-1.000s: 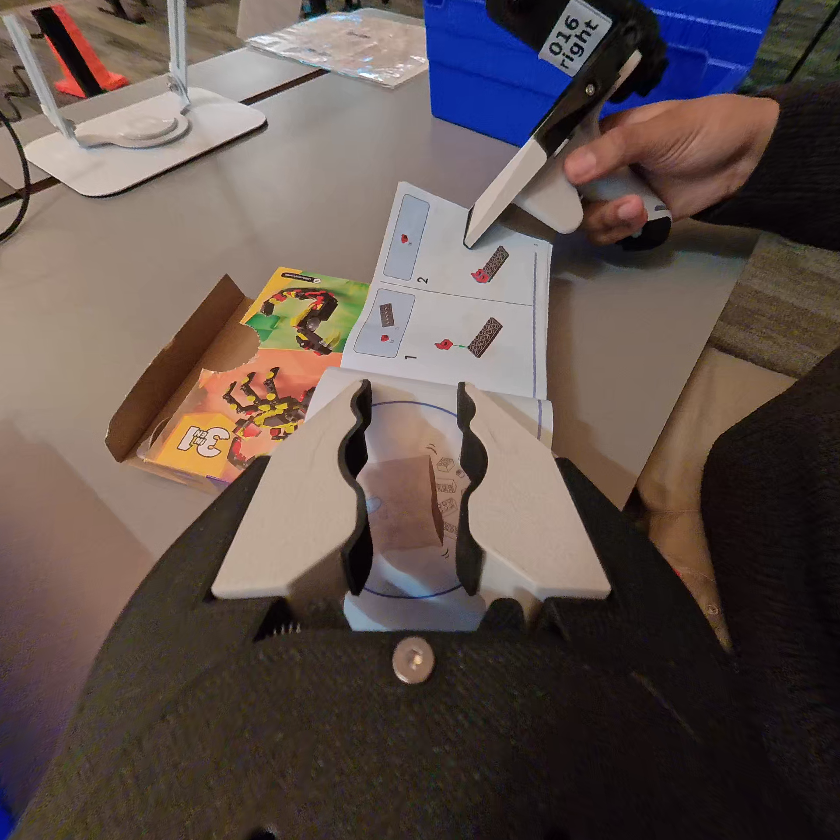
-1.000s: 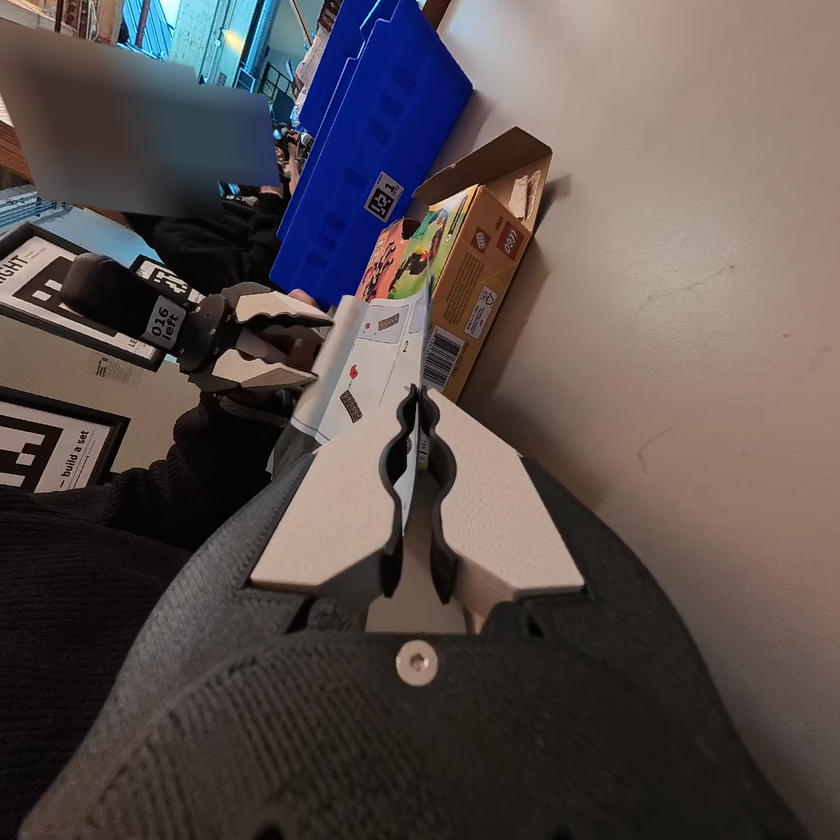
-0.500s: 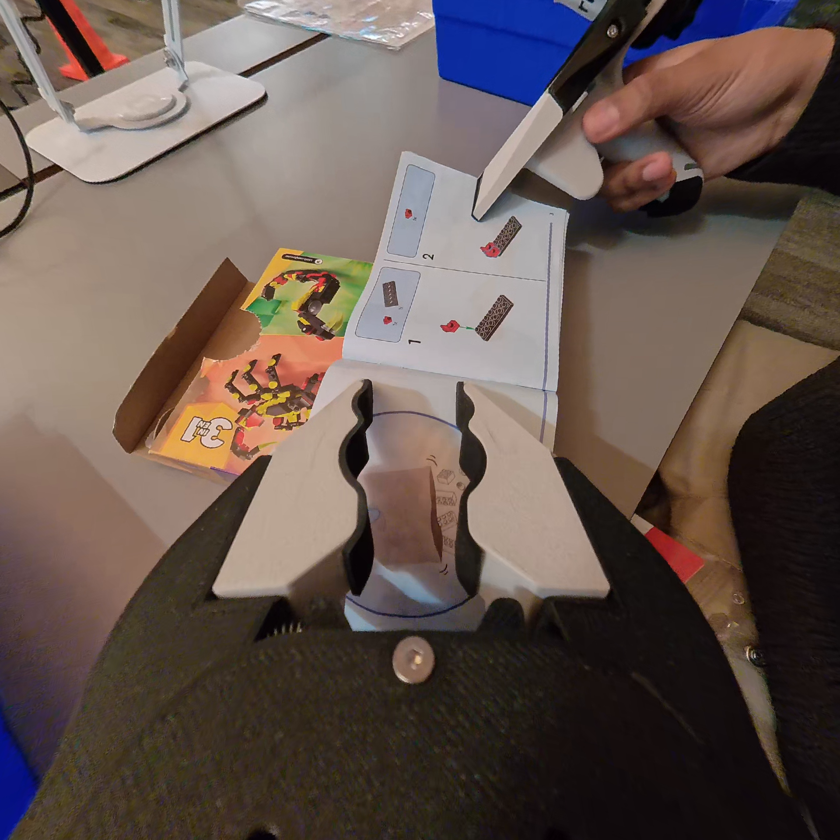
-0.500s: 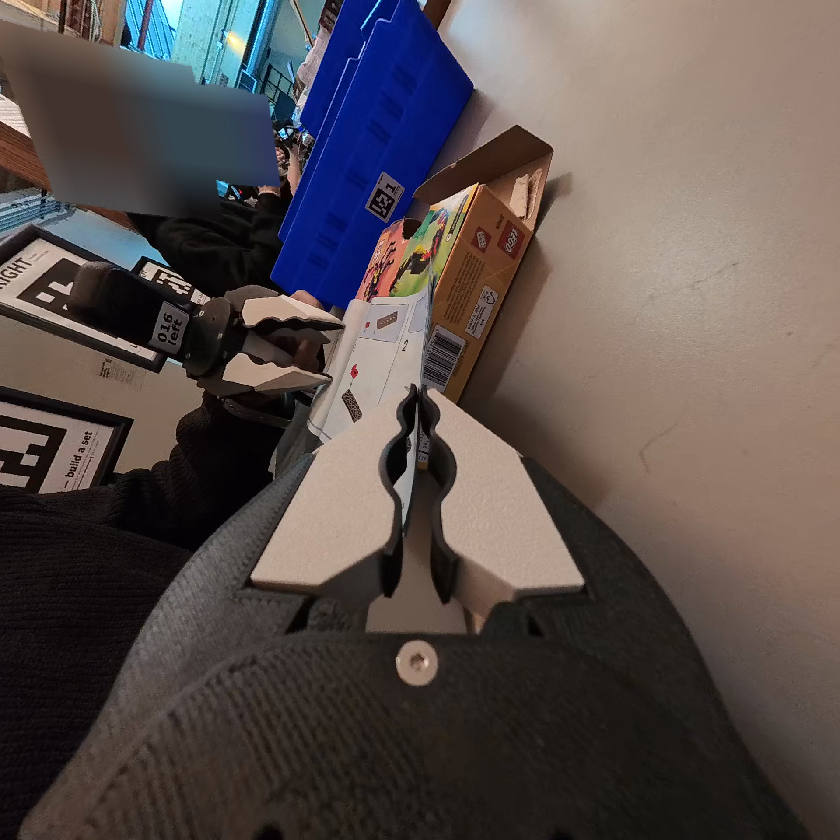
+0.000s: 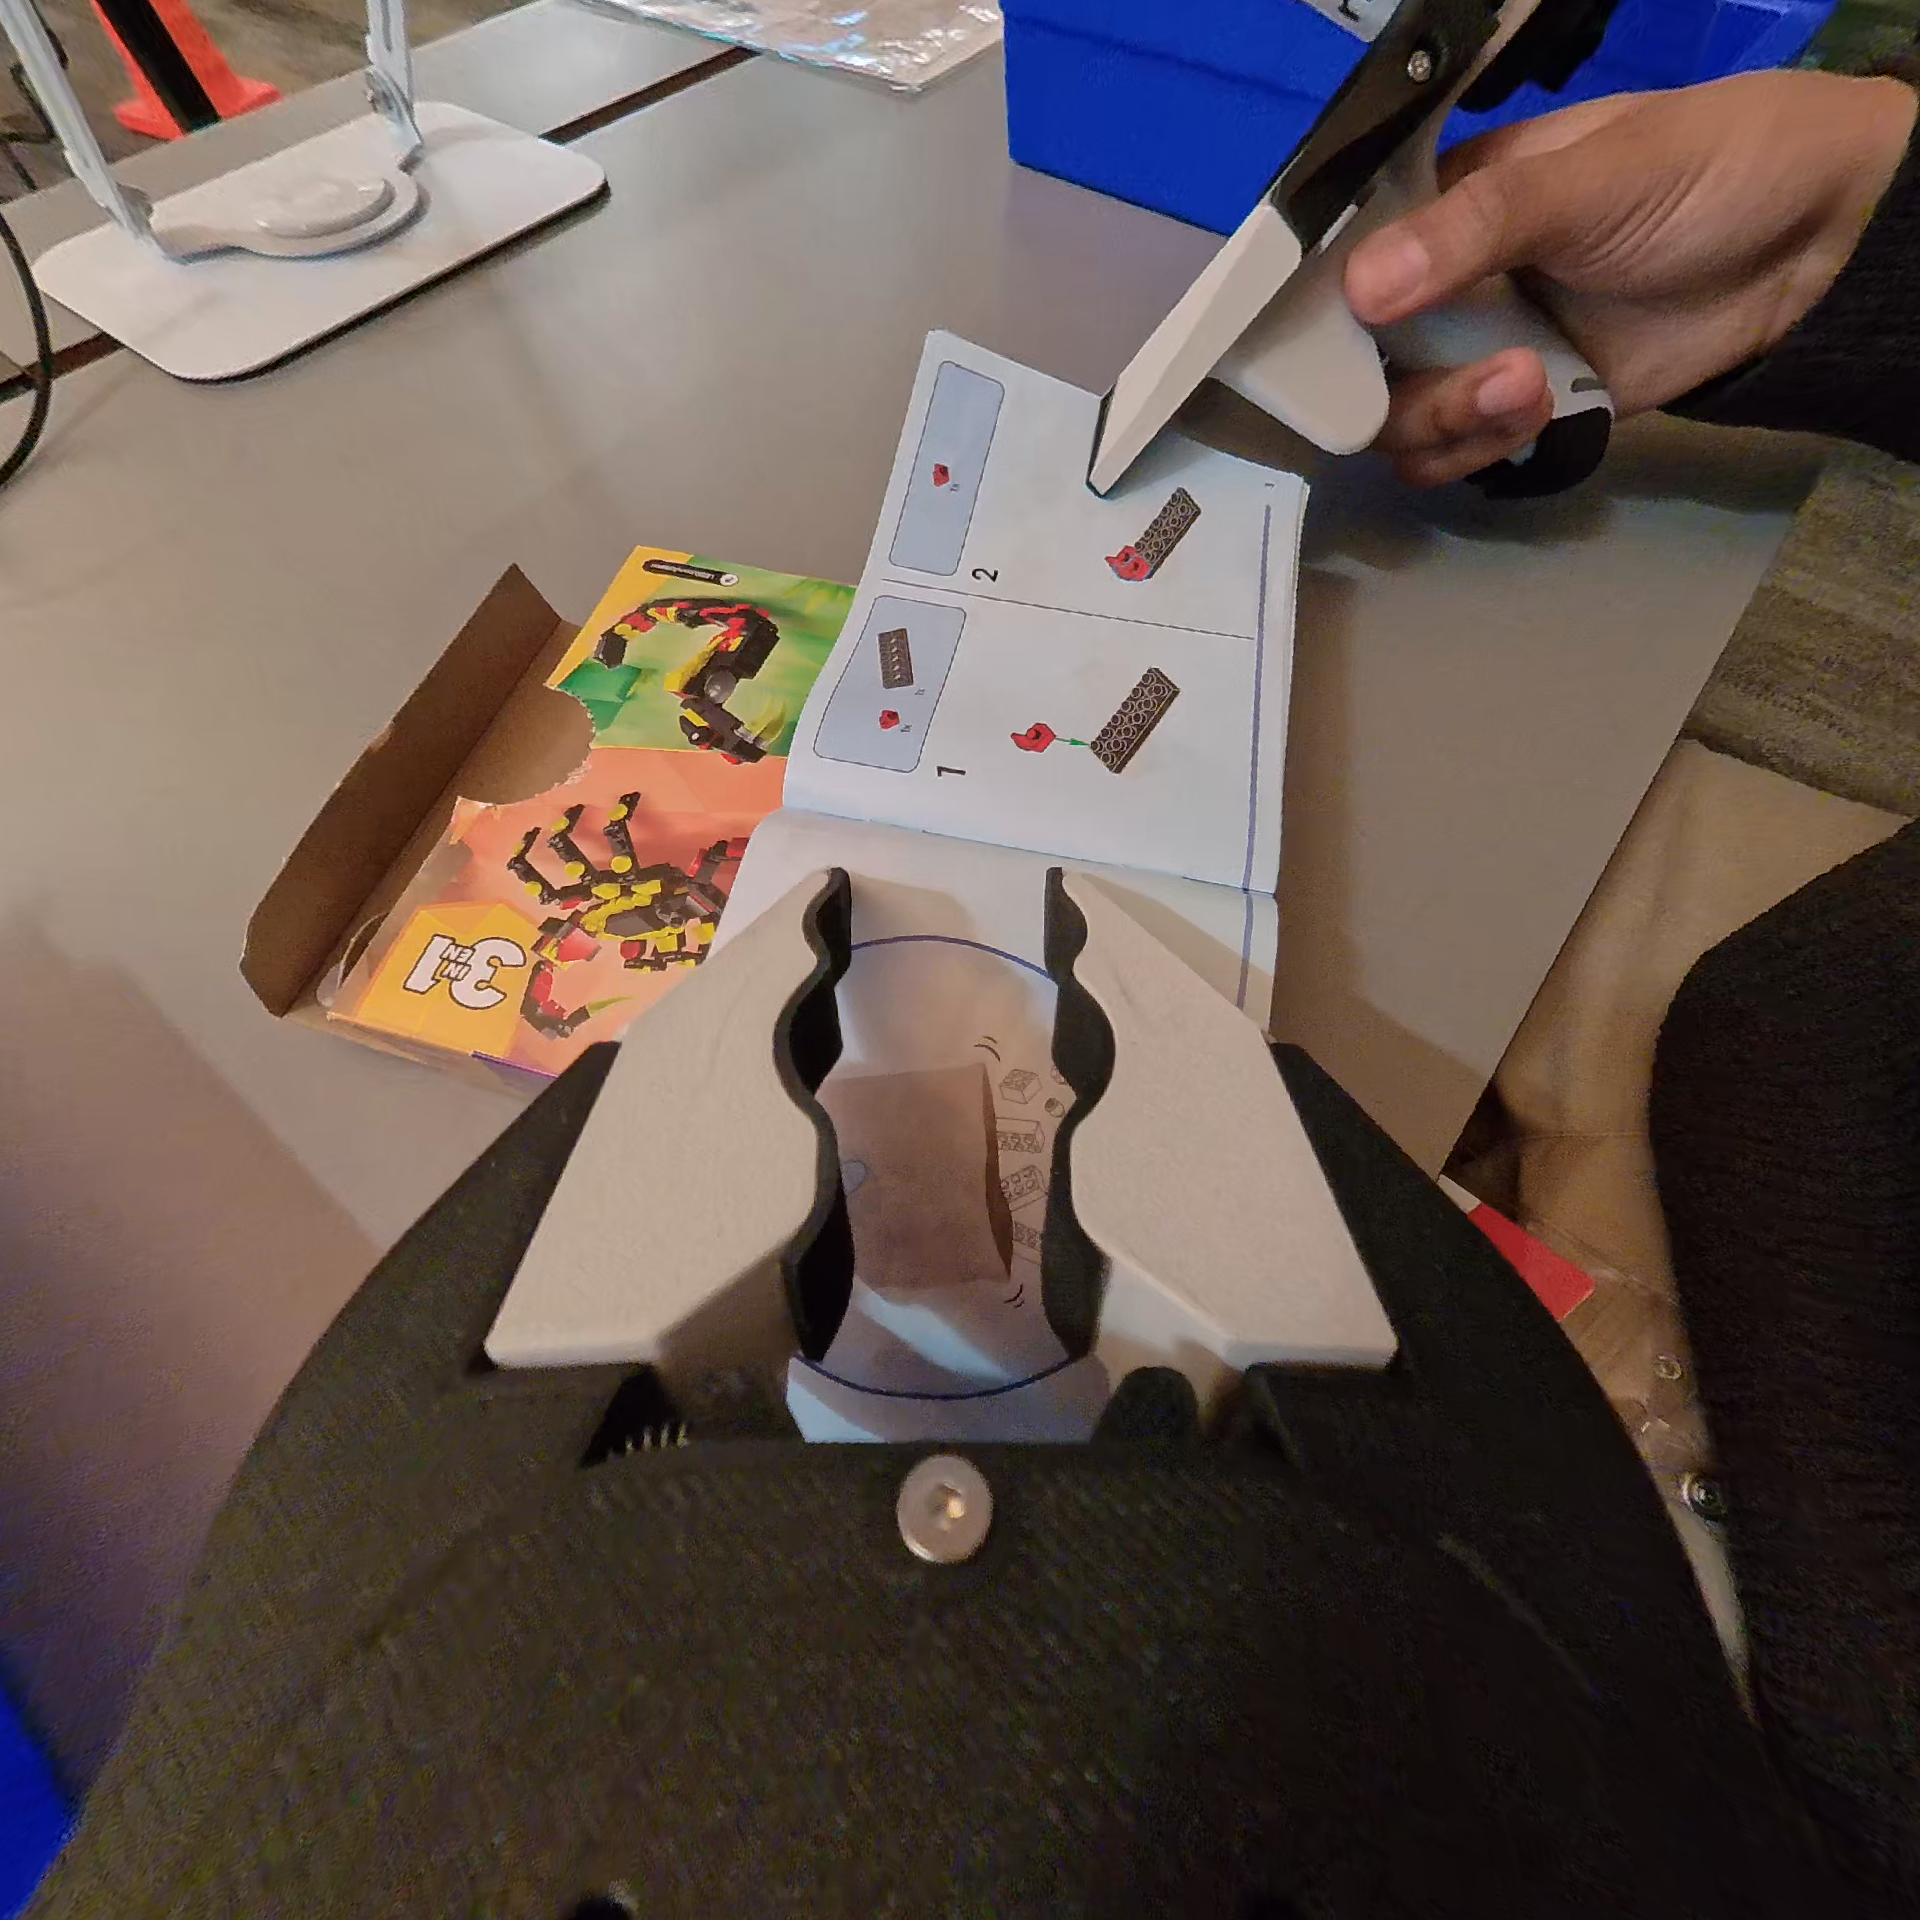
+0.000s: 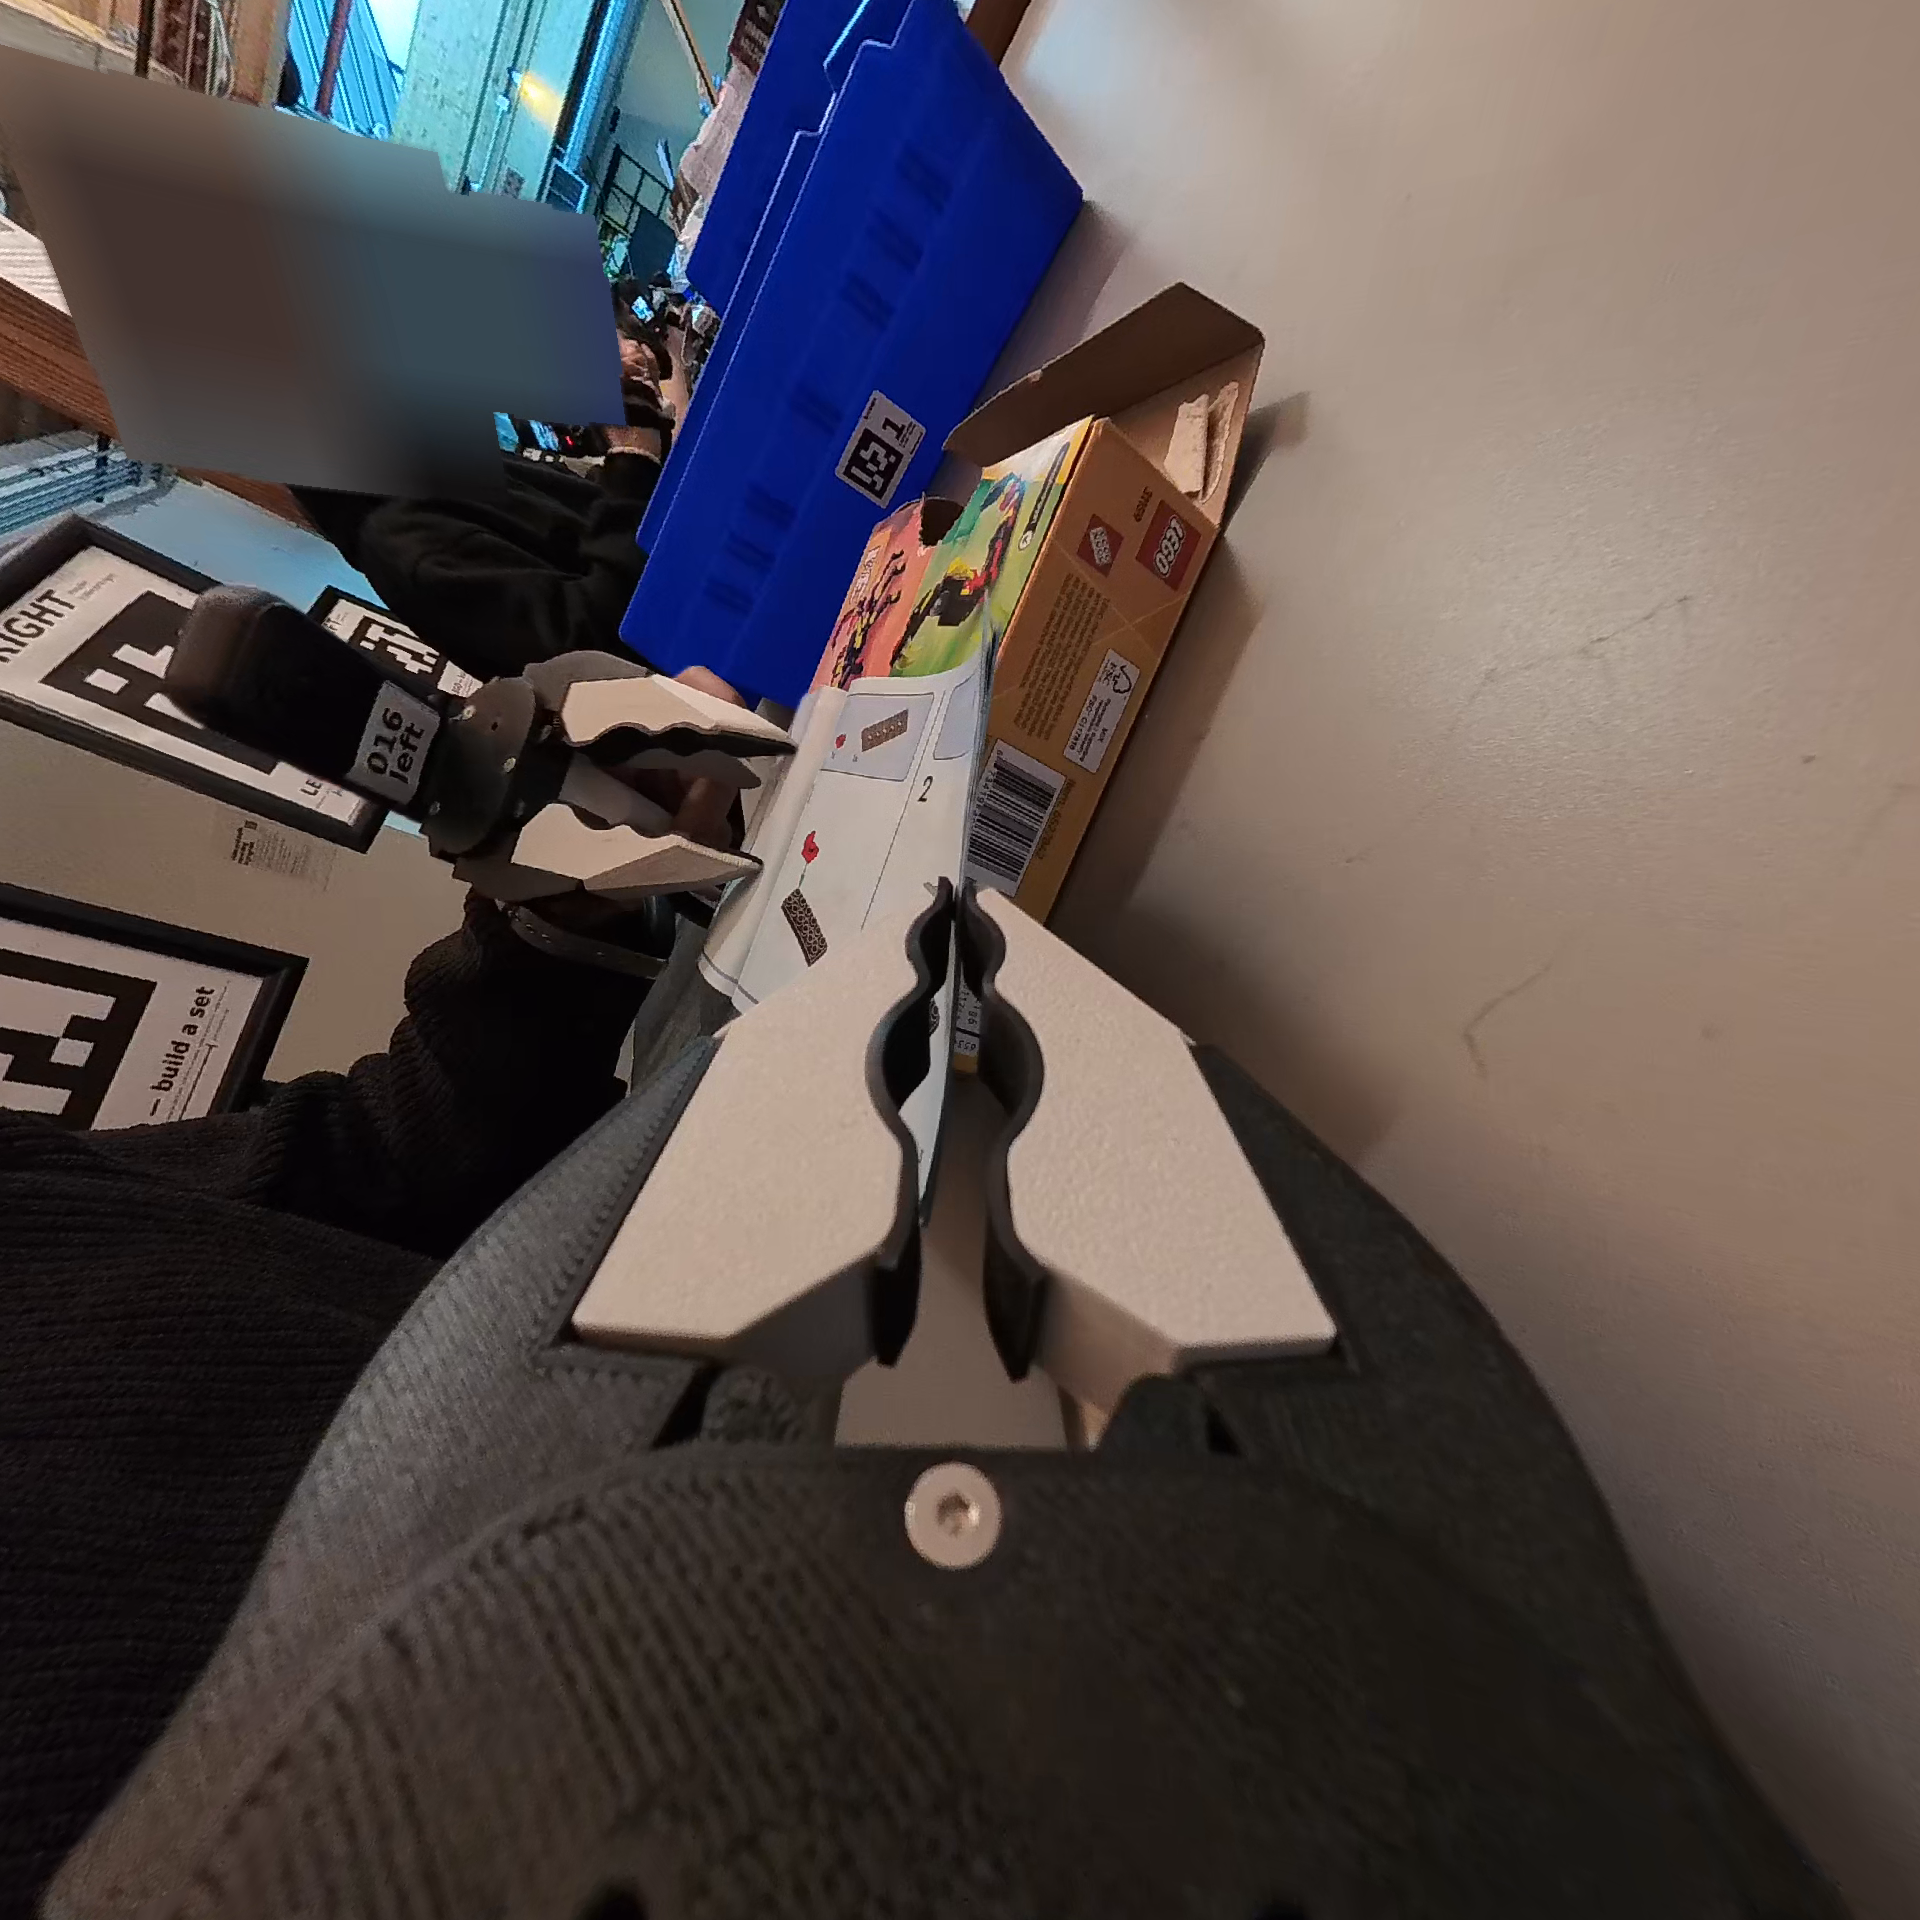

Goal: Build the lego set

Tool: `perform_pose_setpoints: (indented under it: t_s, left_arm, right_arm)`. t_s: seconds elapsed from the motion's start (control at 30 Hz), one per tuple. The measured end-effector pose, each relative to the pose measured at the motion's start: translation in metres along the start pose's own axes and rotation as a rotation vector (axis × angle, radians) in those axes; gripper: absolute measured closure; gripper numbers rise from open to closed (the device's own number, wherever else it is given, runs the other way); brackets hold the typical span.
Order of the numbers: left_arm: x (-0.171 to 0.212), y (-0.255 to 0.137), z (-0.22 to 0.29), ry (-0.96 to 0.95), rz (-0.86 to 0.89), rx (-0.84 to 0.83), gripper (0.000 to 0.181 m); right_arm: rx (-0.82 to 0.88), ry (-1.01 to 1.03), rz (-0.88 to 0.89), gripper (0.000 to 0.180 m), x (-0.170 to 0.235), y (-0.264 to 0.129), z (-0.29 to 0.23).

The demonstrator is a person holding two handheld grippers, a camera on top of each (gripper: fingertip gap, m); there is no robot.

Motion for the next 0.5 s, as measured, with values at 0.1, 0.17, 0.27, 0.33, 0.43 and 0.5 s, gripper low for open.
perform_pose_setpoints:
  t_s: [0.1,0.17,0.27,0.33,0.43,0.5]
  left_arm:
    - [0.0019,0.0006,-0.0016,-0.042,-0.008,0.021,0.145]
    - [0.0030,0.0010,-0.0024,-0.060,-0.014,0.031,0.144]
    - [0.0038,0.0014,-0.0028,-0.074,-0.020,0.038,0.144]
    - [0.0040,0.0015,-0.0030,-0.079,-0.021,0.040,0.144]
    - [0.0041,0.0015,-0.0032,-0.081,-0.021,0.040,0.144]
    - [0.0043,0.0015,-0.0033,-0.084,-0.021,0.041,0.144]
  right_arm:
    - [0.000,0.000,0.000,0.180,0.0000,0.0000,0.0000]
    - [-0.001,0.001,-0.001,0.180,0.0001,0.0001,0.0001]
    - [-0.002,0.001,-0.002,0.180,0.0002,0.0002,0.0001]
    - [-0.002,0.002,-0.002,0.180,0.0002,0.0001,0.0002]
    - [-0.002,0.001,-0.002,0.180,0.0001,0.0001,0.0001]
    - [-0.002,0.001,-0.002,0.180,0.0001,0.0001,0.0001]
Point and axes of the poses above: each gripper's, where its closed fingertips meet, y out along the fingers, x out of its underside, z = x × y across the jaws, the point moved 10 cm from there along -y, back along the fingers, and after that the axes turned 8 degrees about y, right-handed, at the moved point
